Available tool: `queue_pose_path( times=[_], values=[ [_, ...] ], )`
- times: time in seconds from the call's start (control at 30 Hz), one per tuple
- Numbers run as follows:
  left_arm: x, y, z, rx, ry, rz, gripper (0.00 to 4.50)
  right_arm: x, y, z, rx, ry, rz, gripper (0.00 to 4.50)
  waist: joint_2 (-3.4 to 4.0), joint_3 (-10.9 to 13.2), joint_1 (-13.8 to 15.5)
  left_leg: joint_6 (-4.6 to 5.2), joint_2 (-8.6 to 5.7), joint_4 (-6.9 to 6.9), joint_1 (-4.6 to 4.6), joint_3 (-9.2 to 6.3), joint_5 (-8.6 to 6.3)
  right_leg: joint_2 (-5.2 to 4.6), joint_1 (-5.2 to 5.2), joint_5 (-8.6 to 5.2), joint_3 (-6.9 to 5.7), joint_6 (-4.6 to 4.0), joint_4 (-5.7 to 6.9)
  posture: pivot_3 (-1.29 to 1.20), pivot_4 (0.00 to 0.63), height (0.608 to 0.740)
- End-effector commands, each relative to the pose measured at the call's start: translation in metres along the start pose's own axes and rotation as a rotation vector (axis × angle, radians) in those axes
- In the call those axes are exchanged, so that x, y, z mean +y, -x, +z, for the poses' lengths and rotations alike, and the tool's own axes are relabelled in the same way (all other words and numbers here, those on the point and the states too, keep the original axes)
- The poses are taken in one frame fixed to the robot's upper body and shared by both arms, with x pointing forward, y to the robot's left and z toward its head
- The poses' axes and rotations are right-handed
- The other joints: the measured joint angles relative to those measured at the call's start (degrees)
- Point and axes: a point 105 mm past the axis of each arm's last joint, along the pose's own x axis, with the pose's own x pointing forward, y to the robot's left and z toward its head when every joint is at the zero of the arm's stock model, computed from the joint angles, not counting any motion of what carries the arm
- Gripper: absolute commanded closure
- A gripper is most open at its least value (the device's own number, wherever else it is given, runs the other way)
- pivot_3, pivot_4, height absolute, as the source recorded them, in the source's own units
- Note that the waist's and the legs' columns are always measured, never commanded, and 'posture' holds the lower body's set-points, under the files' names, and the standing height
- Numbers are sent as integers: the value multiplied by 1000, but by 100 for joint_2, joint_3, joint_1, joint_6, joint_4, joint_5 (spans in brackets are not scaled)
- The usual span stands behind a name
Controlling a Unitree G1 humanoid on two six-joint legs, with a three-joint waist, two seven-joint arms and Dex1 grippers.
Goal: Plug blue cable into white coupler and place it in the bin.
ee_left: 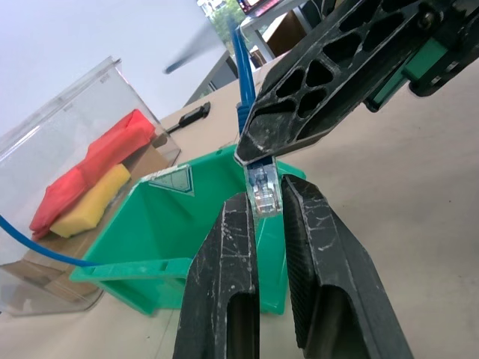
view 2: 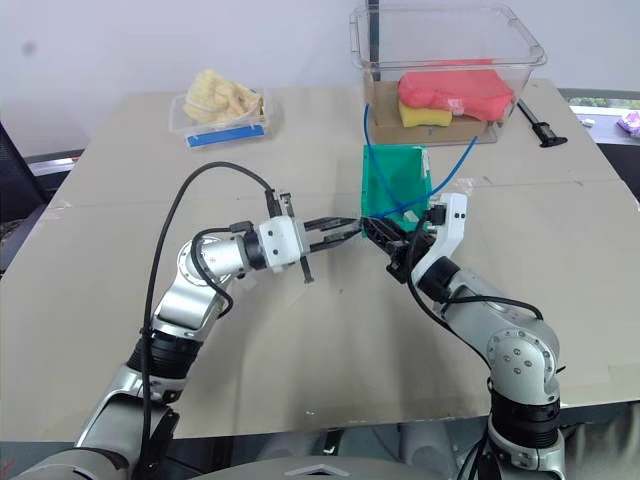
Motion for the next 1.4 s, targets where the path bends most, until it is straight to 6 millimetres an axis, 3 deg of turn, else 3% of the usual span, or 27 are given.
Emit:
queue_pose_path(
  times=[0.03,0.17,0.27,0.3,0.47,0.63,0.8,0.93,1.33,1.4],
  values=[
    [0,0,14,-43,-37,-3,4500,9,0,7,-27,9,36,4379,0,0,0,0,0,0,0,1,0,0,0,0,0,0,0,0,150,740],
    [-3,2,19,-56,-8,-5,4500,9,0,6,-19,9,42,4379,0,0,-1,1,0,0,1,1,-1,0,0,0,1,0,0,0,150,740],
    [1,10,19,-42,127,46,3168,9,-1,8,-18,11,46,4500,0,0,-9,3,0,0,0,1,-2,0,0,0,2,0,0,0,150,740],
    [3,15,17,-29,186,68,2507,9,-1,8,-17,12,47,4500,0,0,-10,5,0,0,0,1,-3,0,0,0,2,0,-1,0,150,740],
    [10,68,-3,98,429,183,365,0,2,7,-3,14,33,4500,6,3,-53,22,9,-9,4,0,-13,12,-9,-1,5,-1,4,0,150,740],
    [11,136,-24,287,561,319,365,-11,6,3,15,26,11,4500,9,5,-67,23,21,-15,4,4,-14,22,-14,0,6,-2,2,0,150,740],
    [-11,165,-38,394,639,355,365,-15,3,1,16,25,16,4500,9,5,-4,23,21,-17,3,9,-15,19,-13,0,7,-3,-2,0,150,740],
    [-29,170,-51,451,653,353,365,-14,1,1,16,34,30,4500,8,5,11,23,21,-18,4,7,-16,18,-12,2,5,-6,-3,0,150,740],
    [-37,163,-84,522,624,345,365,-13,3,3,9,61,15,4500,8,4,4,21,25,-22,5,9,-16,20,-13,8,6,-14,-5,0,150,740],
    [-37,162,-88,520,627,344,902,-14,4,3,9,64,11,4500,8,4,5,21,25,-26,5,9,-16,20,-15,10,6,-18,-5,0,150,740]
  ],
)
